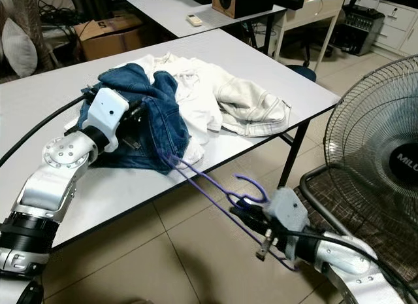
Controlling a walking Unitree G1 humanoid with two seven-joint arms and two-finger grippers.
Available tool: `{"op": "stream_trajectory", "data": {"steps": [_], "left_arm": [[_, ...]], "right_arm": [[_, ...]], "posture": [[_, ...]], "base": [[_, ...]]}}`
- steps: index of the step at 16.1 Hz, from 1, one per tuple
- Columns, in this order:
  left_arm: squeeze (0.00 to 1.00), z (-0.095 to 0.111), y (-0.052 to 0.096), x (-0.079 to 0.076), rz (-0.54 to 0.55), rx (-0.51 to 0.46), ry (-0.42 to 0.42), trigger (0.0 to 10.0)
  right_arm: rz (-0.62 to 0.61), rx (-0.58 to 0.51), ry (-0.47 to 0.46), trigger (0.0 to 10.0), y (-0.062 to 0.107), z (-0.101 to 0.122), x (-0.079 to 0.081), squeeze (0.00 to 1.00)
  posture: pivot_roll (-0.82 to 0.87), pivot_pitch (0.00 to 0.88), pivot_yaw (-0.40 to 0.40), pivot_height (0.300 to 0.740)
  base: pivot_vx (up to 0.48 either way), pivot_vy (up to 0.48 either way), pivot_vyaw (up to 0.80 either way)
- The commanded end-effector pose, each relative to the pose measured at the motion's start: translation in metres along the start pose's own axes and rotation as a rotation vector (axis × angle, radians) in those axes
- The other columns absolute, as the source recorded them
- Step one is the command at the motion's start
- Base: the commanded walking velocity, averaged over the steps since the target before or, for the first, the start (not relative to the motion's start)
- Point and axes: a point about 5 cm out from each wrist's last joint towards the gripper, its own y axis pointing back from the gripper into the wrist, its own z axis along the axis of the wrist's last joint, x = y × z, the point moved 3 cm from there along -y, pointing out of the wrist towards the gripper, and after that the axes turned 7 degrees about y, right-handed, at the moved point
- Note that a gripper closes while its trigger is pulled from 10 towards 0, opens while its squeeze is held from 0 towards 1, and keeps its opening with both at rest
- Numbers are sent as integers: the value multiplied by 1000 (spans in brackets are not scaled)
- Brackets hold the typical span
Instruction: Hang hanger
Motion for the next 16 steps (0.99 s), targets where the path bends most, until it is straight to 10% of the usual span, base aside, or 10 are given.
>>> {"op": "stream_trajectory", "data": {"steps": [1,7,12,16], "left_arm": [[0,17,-2,-1,-23,-45,-18,0],[0,24,-1,-11,-124,-29,-25,0],[0,6,4,19,80,10,31,0],[0,-12,7,8,60,59,75,0]], "right_arm": [[-7,9,10,10000,0,-8,-3,0],[-12,-46,-24,10000,-25,-39,-12,0],[-64,-137,68,10000,-29,16,-15,0],[-88,-125,36,10000,-44,46,-23,0]], "posture": [[-219,0,85,740],[-192,0,99,740],[-215,0,102,740],[-245,0,91,740]], "base": [[0,0,0],[0,0,0],[0,0,0],[0,0,0]]}}
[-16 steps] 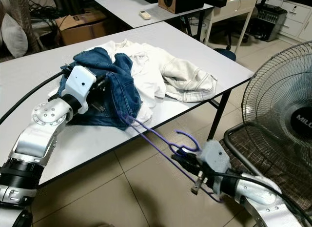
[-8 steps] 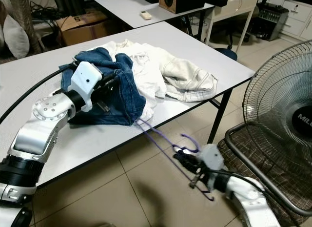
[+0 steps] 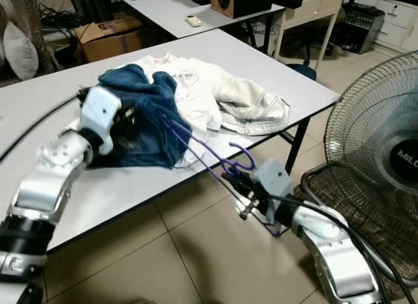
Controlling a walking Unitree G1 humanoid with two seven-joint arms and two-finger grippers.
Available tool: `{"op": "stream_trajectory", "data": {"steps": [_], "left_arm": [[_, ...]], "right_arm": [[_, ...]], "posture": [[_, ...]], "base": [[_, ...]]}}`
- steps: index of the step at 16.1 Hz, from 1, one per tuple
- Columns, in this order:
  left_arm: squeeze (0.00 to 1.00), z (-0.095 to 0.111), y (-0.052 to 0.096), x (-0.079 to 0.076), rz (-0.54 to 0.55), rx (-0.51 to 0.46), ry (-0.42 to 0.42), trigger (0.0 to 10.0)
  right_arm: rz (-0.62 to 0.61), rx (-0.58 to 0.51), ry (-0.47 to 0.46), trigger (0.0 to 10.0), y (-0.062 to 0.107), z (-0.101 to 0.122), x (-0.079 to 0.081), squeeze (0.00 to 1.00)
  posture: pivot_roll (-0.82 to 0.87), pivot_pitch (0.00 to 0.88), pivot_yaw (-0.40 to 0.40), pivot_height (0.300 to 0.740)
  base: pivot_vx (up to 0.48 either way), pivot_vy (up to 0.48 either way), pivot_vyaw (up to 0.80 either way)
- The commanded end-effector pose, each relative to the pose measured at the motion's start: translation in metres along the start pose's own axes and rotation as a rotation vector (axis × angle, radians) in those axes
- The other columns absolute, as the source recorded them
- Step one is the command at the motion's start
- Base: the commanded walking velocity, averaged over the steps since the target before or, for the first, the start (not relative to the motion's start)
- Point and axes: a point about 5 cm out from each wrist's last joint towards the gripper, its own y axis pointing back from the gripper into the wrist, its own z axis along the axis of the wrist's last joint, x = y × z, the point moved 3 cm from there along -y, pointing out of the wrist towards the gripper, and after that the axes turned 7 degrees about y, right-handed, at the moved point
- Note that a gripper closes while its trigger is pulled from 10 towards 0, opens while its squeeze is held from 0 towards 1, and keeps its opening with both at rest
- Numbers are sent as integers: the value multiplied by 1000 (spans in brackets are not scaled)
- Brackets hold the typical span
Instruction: Hang hanger
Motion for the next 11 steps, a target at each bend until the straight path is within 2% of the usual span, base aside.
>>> {"op": "stream_trajectory", "data": {"steps": [1,3,4,6,11], "left_arm": [[0,0,0,-2,-13,3,0,0],[0,-1,0,-8,-38,10,-15,0],[0,0,1,-9,-41,9,-18,0],[0,7,2,-5,-37,-3,-35,0],[0,10,6,-1,-56,15,-65,0]], "right_arm": [[24,-45,-30,10000,-7,16,4,0],[131,-109,-71,10000,-16,45,21,0],[171,-114,-69,10000,-16,49,27,0],[239,-61,-55,10000,-9,46,37,0],[228,19,-67,10000,-5,38,34,0]], "posture": [[-244,10,85,740],[-236,35,72,740],[-232,40,70,740],[-224,53,65,740],[-202,78,71,740]], "base": [[0,0,0],[0,0,0],[0,0,0],[0,0,0],[0,0,0]]}}
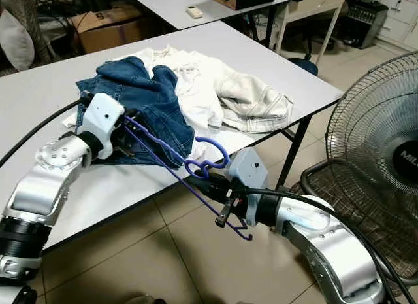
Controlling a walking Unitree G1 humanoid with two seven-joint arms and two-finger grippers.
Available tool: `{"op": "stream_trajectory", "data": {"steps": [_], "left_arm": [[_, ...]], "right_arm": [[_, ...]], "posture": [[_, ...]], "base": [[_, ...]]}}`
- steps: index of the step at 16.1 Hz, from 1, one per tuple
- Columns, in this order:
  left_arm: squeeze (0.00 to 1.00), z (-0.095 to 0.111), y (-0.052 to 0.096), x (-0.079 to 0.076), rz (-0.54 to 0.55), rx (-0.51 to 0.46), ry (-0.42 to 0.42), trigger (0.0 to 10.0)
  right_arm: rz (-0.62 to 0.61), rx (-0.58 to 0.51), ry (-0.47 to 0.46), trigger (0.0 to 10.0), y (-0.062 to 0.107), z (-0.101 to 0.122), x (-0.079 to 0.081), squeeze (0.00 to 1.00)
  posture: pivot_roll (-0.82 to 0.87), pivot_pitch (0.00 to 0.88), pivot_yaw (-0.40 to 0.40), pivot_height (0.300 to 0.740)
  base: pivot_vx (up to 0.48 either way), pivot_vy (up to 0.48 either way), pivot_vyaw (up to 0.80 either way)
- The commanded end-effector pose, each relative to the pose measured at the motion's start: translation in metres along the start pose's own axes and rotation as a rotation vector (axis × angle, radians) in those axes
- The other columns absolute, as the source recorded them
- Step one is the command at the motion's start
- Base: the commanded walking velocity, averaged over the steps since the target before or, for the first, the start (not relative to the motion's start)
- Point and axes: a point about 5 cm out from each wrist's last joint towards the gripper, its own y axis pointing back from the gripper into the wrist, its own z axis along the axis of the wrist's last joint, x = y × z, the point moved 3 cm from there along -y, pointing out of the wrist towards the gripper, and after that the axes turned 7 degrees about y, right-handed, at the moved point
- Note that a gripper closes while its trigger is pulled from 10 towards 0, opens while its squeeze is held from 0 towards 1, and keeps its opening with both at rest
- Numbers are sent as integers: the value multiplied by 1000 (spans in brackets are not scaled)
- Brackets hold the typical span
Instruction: Hang hanger
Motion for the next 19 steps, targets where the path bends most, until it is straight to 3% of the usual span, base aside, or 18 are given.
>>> {"op": "stream_trajectory", "data": {"steps": [1,4,11,19], "left_arm": [[0,10,3,-1,-12,-25,-29,0],[0,3,7,-10,-38,1,-15,0],[0,4,3,-11,-37,15,-27,0],[0,14,-5,-6,-12,-17,-41,0]], "right_arm": [[1,50,-25,10000,3,-9,3,0],[-138,38,-59,10000,17,-11,-9,0],[-212,98,-90,10000,40,-23,-17,0],[-131,120,-120,10000,36,-29,-5,0]], "posture": [[-201,78,71,740],[-206,83,70,740],[-223,67,81,740],[-226,32,90,740]], "base": [[0,0,0],[0,0,0],[0,0,0],[0,0,0]]}}
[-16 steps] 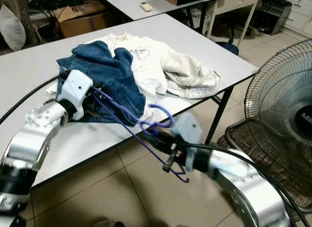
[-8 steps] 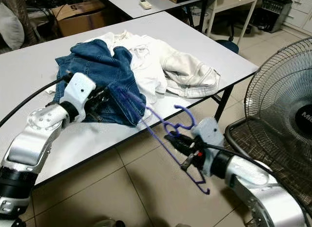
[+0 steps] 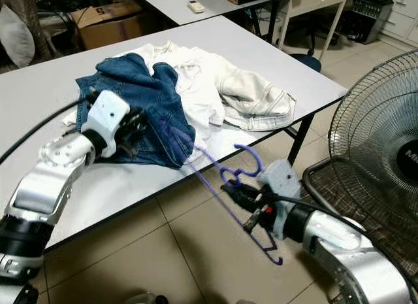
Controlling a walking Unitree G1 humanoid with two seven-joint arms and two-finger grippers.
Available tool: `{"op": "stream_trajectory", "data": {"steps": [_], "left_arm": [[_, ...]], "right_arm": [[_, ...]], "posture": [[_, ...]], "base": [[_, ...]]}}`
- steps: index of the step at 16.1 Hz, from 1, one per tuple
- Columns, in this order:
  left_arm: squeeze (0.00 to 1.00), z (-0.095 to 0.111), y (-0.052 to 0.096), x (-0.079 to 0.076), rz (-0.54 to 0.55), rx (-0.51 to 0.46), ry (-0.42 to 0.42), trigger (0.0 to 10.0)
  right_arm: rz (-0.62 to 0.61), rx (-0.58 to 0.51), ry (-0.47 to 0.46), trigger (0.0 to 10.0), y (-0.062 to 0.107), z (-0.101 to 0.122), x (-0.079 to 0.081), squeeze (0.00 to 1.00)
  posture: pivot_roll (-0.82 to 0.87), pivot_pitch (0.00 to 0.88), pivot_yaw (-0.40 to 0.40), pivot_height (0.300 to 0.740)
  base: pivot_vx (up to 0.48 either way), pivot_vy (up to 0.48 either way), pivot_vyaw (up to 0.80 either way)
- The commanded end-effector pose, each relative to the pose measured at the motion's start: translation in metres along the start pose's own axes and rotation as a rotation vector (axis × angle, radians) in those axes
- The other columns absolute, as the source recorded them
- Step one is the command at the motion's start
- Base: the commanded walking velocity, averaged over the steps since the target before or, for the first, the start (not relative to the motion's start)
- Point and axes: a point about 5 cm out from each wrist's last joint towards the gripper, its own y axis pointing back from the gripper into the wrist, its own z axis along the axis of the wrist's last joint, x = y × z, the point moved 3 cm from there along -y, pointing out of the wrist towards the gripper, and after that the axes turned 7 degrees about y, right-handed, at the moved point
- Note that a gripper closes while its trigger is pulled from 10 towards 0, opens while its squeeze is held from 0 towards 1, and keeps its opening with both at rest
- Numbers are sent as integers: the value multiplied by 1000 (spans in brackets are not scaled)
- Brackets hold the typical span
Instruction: Hang hanger
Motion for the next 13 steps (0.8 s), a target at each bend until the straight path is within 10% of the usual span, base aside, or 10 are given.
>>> {"op": "stream_trajectory", "data": {"steps": [1,13], "left_arm": [[0,6,-2,1,0,-13,-10,0],[0,18,1,-4,-31,-36,-13,0]], "right_arm": [[23,10,0,10000,-1,0,3,0],[9,6,5,10000,-14,3,1,0]], "posture": [[-227,30,89,740],[-213,47,78,740]], "base": [[0,0,0],[0,0,0]]}}
